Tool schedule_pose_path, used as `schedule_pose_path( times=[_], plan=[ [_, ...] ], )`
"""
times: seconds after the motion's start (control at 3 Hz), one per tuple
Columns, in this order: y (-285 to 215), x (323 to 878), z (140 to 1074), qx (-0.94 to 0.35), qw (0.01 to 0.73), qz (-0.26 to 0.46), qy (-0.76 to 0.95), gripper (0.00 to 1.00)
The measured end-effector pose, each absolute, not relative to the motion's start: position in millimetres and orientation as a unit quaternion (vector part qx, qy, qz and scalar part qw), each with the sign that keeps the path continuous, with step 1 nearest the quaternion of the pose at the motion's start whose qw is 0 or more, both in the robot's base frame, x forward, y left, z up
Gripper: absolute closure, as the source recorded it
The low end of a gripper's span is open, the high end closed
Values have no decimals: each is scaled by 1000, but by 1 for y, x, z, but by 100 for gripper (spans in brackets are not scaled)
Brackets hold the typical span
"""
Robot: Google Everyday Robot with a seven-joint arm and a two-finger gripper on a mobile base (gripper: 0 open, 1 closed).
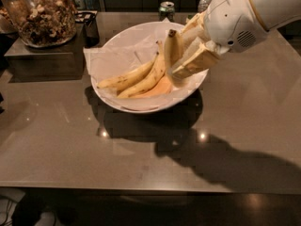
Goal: Pick banana from white bowl
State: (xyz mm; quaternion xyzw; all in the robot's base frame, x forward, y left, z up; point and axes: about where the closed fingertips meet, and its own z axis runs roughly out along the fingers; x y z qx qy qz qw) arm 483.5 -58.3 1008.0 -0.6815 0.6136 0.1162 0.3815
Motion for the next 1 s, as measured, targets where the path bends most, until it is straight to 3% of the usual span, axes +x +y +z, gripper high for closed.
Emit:
schedule_pose_path(
  times=[1.0],
  plan=[
    [-57,470,1021,-681,390,106,610,100]
  ],
)
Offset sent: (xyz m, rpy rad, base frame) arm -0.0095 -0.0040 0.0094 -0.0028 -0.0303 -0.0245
